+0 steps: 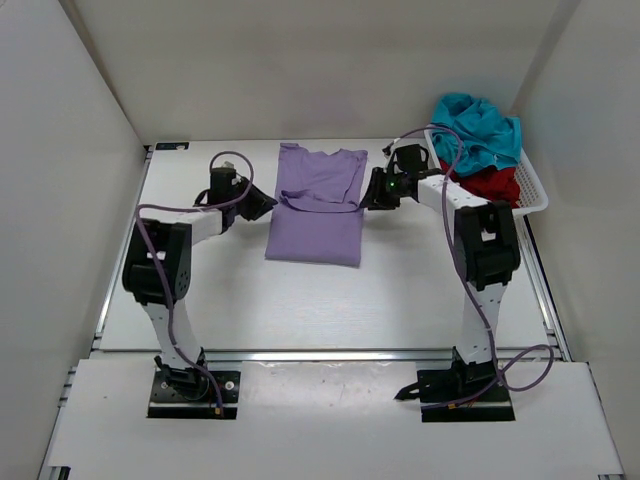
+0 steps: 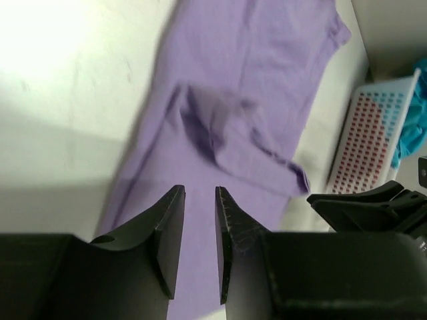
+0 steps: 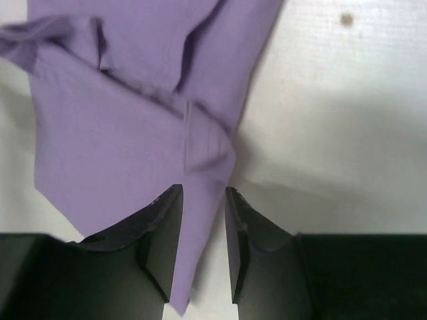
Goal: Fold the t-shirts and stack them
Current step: Fold the folded rectangular tshirt in 1/3 of the way
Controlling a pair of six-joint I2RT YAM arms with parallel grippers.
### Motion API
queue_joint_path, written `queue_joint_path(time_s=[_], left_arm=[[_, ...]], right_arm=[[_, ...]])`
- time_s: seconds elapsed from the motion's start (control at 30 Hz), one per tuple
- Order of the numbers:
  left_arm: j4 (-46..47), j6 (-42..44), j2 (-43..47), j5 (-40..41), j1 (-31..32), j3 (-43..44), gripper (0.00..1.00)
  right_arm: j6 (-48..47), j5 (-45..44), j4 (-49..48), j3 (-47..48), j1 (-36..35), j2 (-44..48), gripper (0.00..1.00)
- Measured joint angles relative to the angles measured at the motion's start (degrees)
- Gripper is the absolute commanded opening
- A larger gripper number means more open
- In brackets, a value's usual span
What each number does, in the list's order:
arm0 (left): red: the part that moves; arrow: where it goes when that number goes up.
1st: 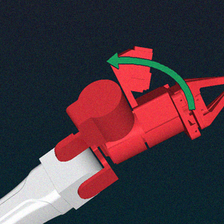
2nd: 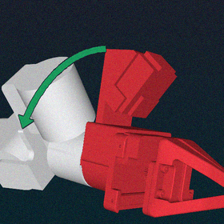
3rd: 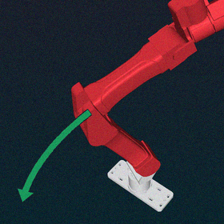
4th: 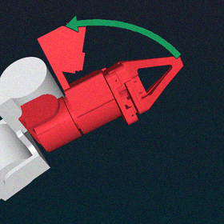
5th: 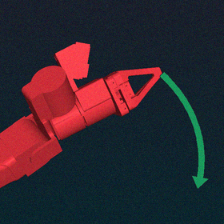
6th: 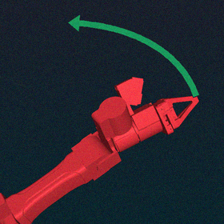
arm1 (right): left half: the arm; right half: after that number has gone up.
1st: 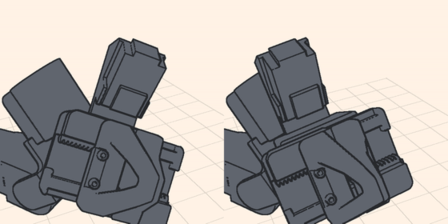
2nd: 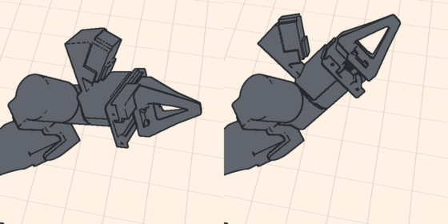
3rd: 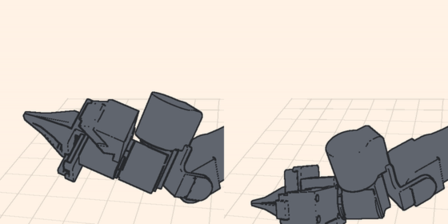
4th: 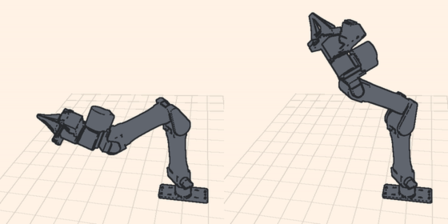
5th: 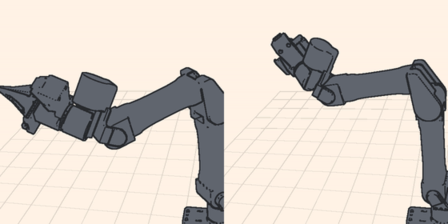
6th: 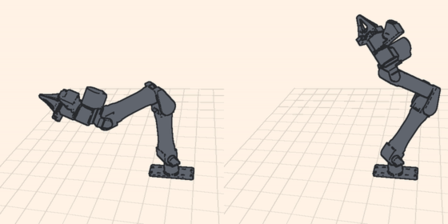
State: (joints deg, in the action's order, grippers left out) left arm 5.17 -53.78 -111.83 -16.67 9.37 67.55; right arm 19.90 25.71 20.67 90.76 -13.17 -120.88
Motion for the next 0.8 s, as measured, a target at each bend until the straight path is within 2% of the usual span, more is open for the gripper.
queue_joint_path(time_s=[0.1, 0.2, 0.33, 0.43, 0.57, 0.8], left_arm=[[3.21, -0.48, 7.08, 0.83, 1.44, -7.98, 0.34], [8.48, -1.25, 12.44, 0.81, 4.63, -16.74, 0.34], [10.62, -1.14, 10.25, -0.11, 6.8, -21.38, 0.31], [12.83, -1.4, 7.3, -1.79, 6.05, -23.17, 0.3], [16.17, -0.9, 9.4, -1.97, 5.99, -27.3, 0.3], [16.74, 0.87, 18.95, -2.6, 10.8, -38.12, 0.33]], right_arm=[[0.42, -2.12, -2.64, -8.57, -0.74, 7.37, 0.16], [1.38, -2.05, -5.66, -17.62, -2.73, 15.04, 0.11], [1.57, -1.2, -9.9, -23.28, -6.58, 16.33, 0.09], [1.31, -0.7, -10.38, -24.3, -8.76, 13.18, 0.01], [2.1, -0.42, -12.74, -28.15, -8.81, 11.87, 0.0], [4.28, -2.43, -18.62, -44.96, -8.5, 24.46, 0.0]])
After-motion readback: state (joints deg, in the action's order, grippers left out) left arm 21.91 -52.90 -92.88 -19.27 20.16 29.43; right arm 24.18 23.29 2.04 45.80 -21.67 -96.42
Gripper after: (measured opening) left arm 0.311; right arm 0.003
